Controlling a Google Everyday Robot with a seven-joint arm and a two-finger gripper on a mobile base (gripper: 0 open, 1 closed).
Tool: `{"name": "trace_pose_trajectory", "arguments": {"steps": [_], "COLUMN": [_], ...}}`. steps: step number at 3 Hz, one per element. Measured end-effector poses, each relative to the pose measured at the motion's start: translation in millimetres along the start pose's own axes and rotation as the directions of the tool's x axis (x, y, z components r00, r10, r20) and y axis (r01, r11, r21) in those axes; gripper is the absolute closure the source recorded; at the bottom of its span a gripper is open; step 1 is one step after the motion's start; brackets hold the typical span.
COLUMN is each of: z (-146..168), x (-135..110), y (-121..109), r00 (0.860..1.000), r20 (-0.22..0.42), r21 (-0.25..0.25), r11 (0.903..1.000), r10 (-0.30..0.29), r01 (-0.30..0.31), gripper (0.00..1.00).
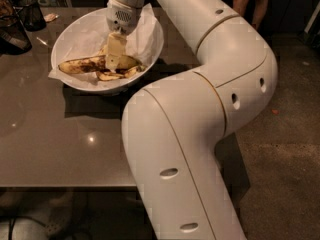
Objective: Pick banana from white bowl
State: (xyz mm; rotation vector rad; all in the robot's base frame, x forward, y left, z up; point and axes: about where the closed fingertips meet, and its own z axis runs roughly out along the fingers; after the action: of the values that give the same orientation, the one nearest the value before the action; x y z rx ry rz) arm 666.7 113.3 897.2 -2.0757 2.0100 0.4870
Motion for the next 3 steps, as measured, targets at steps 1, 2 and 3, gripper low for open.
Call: {"name": "trace_pose_trajectory", "arguments": {"steps": [1,2,3], "z": [11.0,16.3,16.3], "x": [2.9,8.1,8.1], "y": [1.0,1.3,1.3], "r00": [1.0,1.0,1.0], "r20": [-0.002,-0.013,-0.013], "r21": [-0.029,-0.042,-0.042], "r11": [0.9995,0.9988,0.9988], "r10": [0.012,0.024,0.024], "r01": [-0.012,-0.025,-0.025], "gripper": [0.46,0.65,0.87]}}
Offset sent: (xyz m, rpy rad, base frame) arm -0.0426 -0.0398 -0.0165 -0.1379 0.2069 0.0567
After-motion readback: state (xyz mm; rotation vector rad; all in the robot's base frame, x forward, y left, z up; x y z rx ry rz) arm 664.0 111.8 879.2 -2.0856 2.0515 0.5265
